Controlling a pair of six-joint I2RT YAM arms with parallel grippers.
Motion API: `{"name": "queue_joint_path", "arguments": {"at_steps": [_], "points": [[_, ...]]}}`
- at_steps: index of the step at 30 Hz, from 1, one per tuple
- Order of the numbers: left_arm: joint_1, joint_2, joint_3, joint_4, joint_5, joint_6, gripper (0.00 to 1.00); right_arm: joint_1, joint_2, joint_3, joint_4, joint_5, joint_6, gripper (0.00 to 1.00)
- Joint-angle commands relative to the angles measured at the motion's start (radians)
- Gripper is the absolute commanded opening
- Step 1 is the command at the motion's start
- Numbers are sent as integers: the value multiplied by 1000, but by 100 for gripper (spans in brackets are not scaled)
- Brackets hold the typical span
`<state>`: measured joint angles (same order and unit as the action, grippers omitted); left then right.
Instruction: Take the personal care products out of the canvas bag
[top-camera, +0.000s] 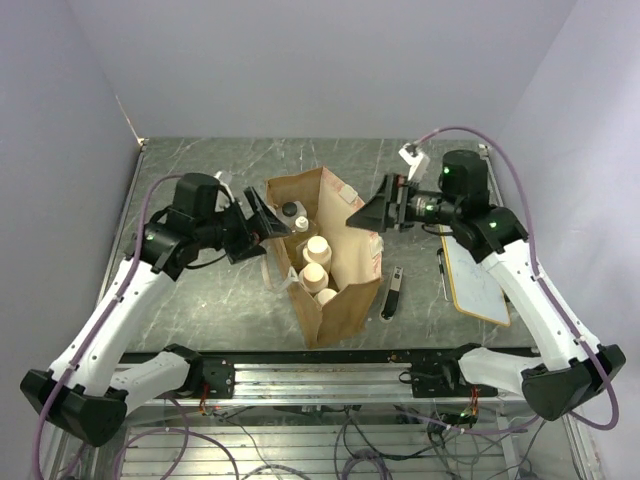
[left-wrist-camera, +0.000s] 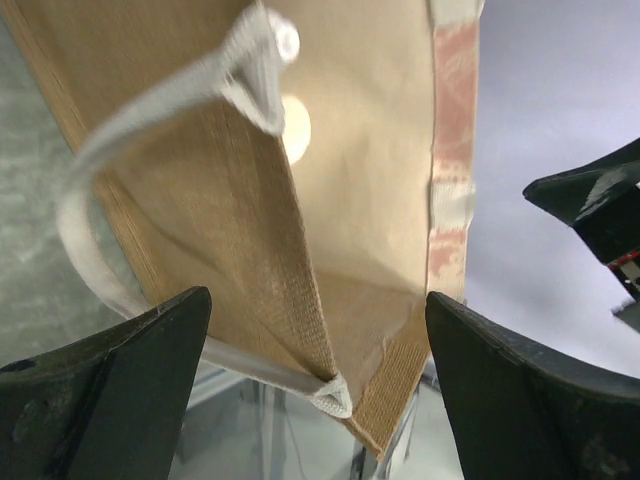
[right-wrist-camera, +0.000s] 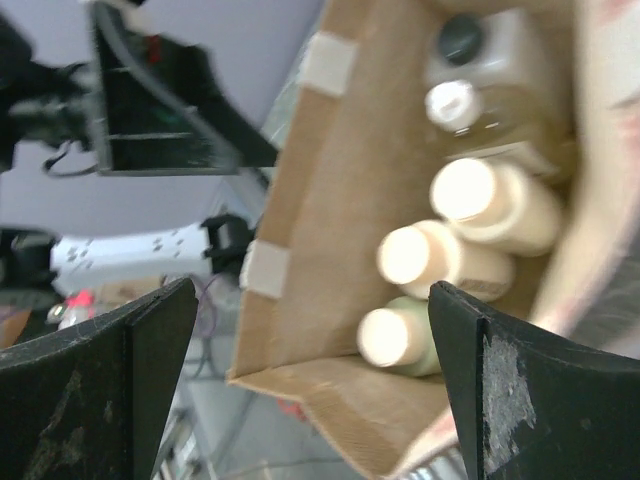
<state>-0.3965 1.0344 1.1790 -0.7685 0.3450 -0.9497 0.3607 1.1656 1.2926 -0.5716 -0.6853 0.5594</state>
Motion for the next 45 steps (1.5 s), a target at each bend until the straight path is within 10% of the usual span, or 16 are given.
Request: {"name": "queue_joint_path", "arguments": {"at_steps": [1,20,37,45], "points": [[-103,27,-13,-27,44,-62,99,122,5,8,40,-22,96,100],[-478,-10,-228,64,-60,-265,98,384,-125,-339,-24,70,189,81],[-513,-80,-493,51,-79,-248,94,422,-183,-569,-117,325,89,75],[-513,-17,-401,-36,-133,-155,94,422,-117,-365,-196,361,63,81]]}}
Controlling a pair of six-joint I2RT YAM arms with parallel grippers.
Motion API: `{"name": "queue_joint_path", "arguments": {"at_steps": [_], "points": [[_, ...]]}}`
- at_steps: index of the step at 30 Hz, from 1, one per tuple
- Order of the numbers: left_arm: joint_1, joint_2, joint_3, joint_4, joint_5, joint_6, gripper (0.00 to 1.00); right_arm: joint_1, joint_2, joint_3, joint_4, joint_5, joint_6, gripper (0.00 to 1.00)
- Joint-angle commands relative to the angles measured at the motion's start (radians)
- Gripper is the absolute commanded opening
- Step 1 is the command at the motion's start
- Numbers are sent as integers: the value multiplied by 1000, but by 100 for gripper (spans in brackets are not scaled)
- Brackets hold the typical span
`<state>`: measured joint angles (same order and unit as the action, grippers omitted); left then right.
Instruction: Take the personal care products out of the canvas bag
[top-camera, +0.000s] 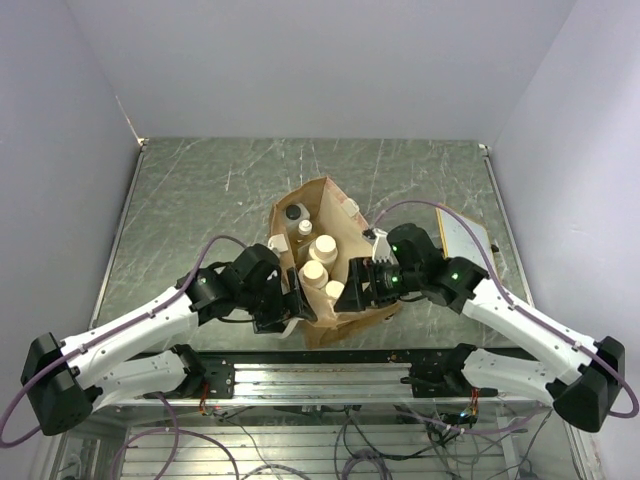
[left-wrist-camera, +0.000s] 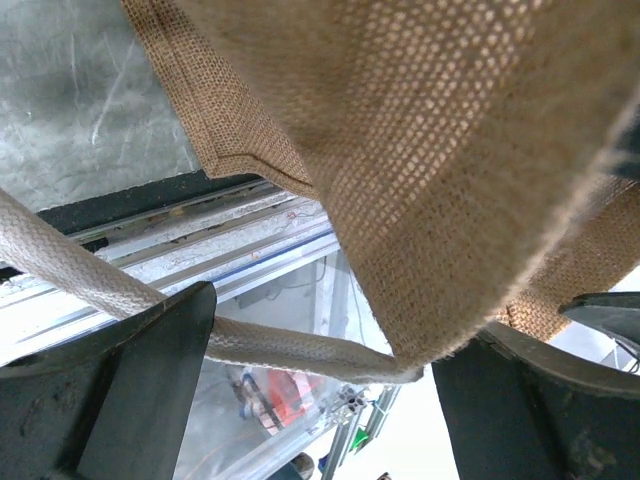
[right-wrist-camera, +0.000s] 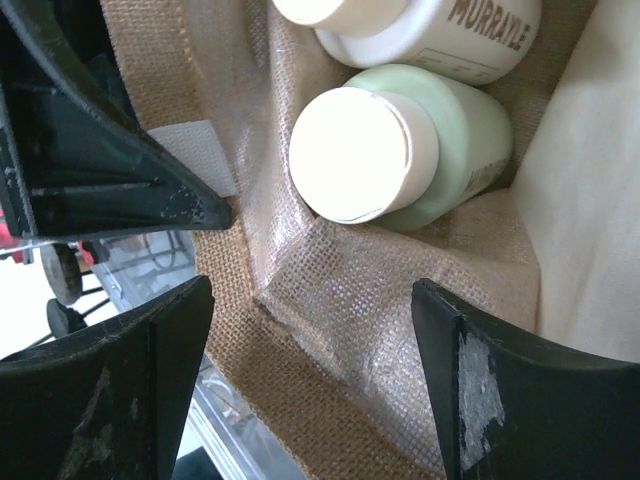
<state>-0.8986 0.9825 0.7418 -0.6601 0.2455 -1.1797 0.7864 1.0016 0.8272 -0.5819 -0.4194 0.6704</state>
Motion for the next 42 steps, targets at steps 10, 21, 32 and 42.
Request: {"name": "queue_joint_path", "arguments": {"at_steps": [10,21,32,42], "points": [[-12,106,127,-241,-76,170,95,-2,270,413,-307,234,-144,82],[-11,125,177,-288,-97,206,95,86,452,509,-333,381,-61,79],[-10,126,213,-286,-79,202,95,261,589,582,-481,596,88,71],[-10,97,233,-327,-99,192,94,309,656,550,-456,588,35,77]]}}
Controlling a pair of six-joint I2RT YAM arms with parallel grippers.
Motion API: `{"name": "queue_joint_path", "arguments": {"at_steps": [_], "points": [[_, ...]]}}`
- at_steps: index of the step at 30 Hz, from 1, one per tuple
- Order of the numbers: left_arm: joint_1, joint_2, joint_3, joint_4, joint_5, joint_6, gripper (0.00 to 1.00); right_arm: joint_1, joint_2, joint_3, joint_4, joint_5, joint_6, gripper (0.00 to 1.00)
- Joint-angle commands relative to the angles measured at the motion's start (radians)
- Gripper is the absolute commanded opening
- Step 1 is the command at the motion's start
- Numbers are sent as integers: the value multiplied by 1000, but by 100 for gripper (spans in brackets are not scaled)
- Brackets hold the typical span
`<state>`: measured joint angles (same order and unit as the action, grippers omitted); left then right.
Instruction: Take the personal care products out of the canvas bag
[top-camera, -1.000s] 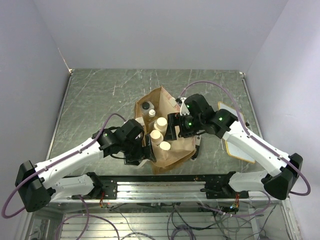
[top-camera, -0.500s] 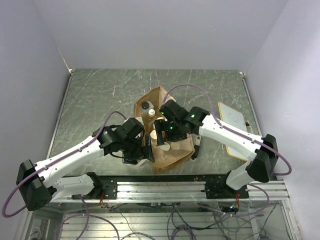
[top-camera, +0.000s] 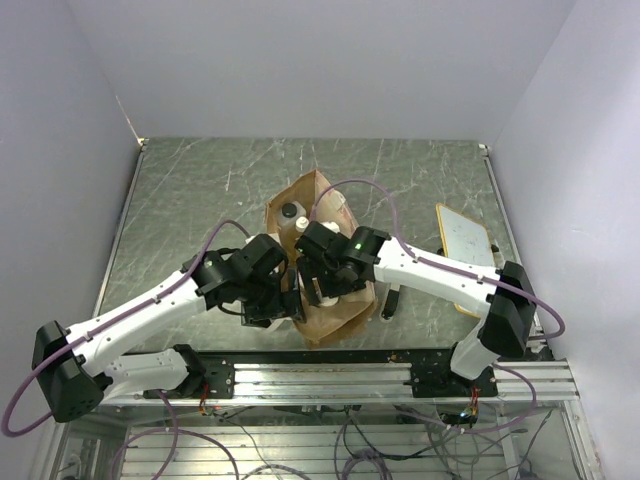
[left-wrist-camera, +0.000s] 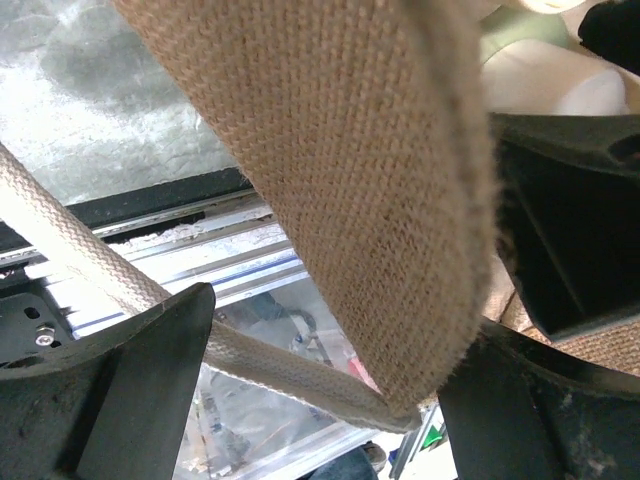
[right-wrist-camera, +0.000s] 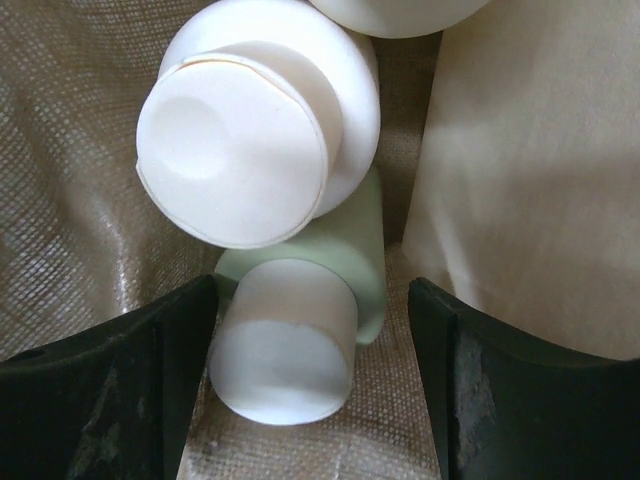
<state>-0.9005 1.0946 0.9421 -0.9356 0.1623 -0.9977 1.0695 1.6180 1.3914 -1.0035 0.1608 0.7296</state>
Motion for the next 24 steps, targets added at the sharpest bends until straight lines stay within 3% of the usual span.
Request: {"name": "queue_joint_path", "arguments": {"at_steps": [1,7,20,22,24], "points": [[-9,-15,38,-56,-18,12,94,29,45,-19,-26,8,-28,78],[-8,-26,92,-98,-51,21,100,31,79,-32,-16,14,-27,80],[-9,-139,126,-154,-153,-16,99,48,81,-149,74,-6,-15,79],[-8,-154,136,-156,-162,-26,99,53,83,-140,70,-3,-17,74],[-8,-159,155,-162,-172,-28,99,59,74,-118,64,0,-21,60]]}}
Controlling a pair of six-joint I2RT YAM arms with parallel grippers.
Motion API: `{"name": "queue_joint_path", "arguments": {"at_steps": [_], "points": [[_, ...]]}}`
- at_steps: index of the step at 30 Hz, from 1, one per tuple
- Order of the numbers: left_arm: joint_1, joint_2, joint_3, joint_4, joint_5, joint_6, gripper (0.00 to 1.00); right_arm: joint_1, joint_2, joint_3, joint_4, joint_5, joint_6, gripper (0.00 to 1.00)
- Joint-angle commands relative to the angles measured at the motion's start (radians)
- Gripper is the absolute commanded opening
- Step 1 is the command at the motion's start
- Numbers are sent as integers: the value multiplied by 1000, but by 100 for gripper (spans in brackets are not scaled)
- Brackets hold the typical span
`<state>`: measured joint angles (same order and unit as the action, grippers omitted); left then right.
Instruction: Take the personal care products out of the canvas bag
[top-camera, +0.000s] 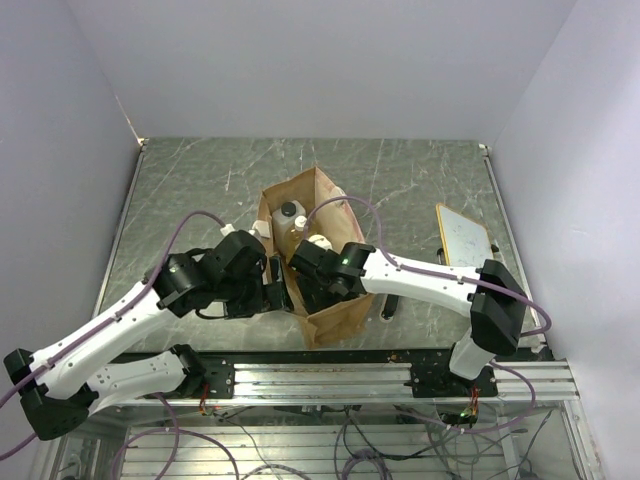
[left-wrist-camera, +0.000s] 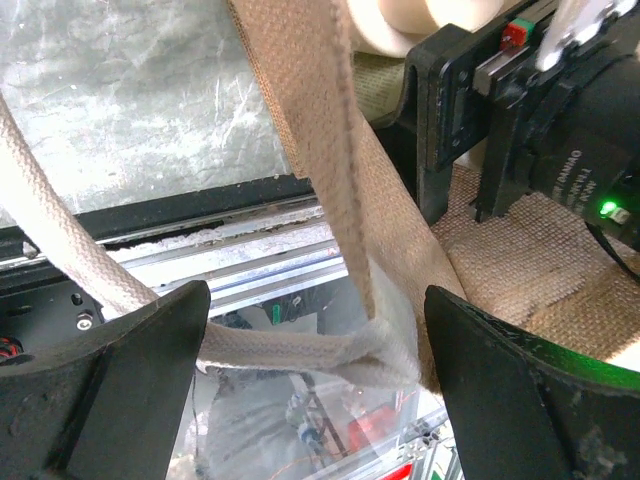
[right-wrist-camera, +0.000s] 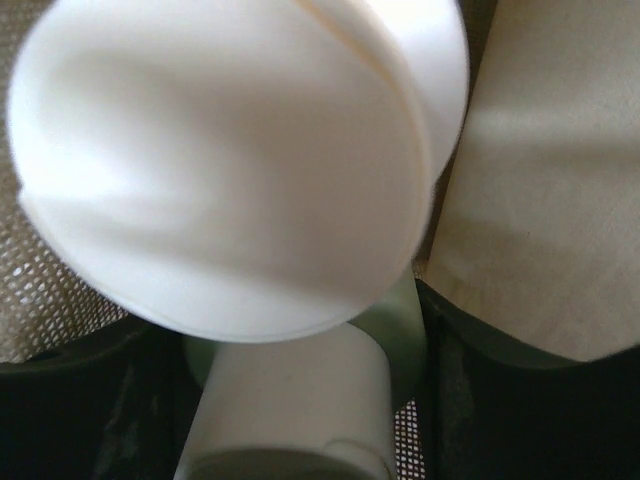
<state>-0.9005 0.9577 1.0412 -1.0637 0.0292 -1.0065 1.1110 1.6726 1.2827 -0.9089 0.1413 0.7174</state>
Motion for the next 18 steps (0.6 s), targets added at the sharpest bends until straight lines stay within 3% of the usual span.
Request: {"name": "queue_joint_path", "arguments": {"at_steps": [1,6,10,18], "points": [[-9,-23,67,-40,-45,-19,99,20,10,10,-33,22,-10,50],[-9,-28,89,-46,-76,-22,99,20,-17,109,-61,41,-28,27],[-8,-30,110,-72,-102,-21,99,16,9,209,-129,41,-33,1],[-8,-33,189,-101,-180,-15,99,2,-34,309,-157,-15,-39,0]]}}
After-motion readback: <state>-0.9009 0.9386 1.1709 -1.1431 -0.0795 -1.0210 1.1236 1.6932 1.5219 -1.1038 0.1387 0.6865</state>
